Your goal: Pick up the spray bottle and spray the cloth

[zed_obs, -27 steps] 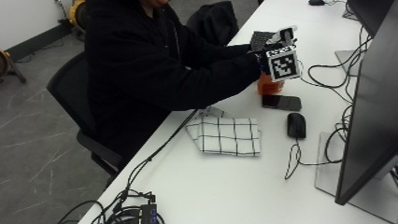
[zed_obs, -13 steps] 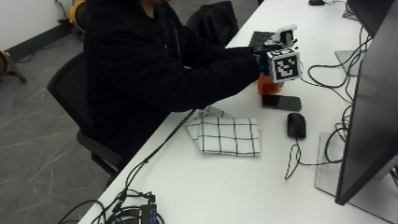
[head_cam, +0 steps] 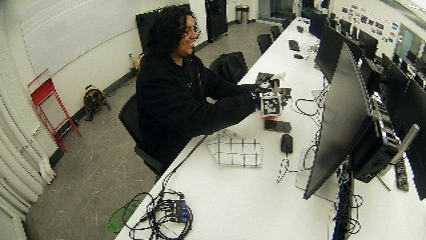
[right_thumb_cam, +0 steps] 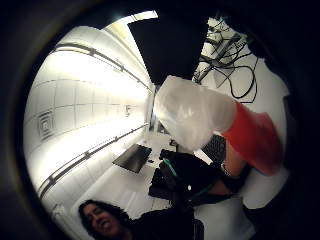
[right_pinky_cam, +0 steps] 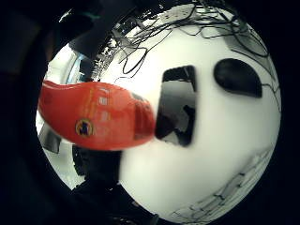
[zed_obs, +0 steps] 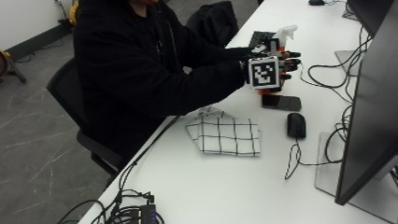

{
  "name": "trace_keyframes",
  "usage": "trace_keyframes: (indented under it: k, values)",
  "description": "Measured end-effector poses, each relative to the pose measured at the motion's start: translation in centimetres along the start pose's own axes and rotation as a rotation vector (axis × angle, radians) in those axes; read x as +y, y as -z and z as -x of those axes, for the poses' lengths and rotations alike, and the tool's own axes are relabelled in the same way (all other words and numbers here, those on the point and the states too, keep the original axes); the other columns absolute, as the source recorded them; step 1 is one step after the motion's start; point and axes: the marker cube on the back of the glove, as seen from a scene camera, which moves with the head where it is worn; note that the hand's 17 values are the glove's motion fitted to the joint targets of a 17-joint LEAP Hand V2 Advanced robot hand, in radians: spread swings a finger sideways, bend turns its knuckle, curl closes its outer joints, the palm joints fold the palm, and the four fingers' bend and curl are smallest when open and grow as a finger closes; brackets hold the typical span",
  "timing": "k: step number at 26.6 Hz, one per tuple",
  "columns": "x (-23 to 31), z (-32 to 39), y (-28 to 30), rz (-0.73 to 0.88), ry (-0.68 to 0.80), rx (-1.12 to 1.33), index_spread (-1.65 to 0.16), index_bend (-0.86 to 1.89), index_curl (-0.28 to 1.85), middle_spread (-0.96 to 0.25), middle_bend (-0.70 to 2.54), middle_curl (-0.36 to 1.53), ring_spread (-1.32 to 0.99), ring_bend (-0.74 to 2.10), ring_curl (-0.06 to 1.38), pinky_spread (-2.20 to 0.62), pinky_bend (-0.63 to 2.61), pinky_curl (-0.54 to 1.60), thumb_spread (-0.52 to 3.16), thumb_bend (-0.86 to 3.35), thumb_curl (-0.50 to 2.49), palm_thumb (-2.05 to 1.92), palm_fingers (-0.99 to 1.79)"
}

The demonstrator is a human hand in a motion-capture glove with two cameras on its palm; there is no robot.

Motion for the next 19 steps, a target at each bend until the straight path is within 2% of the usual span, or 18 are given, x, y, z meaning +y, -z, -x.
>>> trace_keyframes:
  k: [6,13,19]
  values:
    - [5.0,-1.2,5.1,-0.004,-0.039,0.357,-0.33,0.04,0.38,-0.06,0.17,0.4,-0.12,0.56,0.41,0.14,0.48,0.41,0.85,-0.09,0.53,0.36,0.11]
    - [10.9,0.2,9.0,0.16,-0.089,0.741,-0.35,0.14,0.32,-0.05,0.17,0.36,-0.1,0.48,0.36,0.18,0.49,0.39,0.87,-0.06,0.46,0.27,0.06]
    - [14.4,1.8,9.3,0.302,-0.086,0.84,-0.36,0.18,0.32,-0.03,0.17,0.34,-0.08,0.44,0.33,0.2,0.46,0.37,0.89,-0.05,0.42,0.24,0.1]
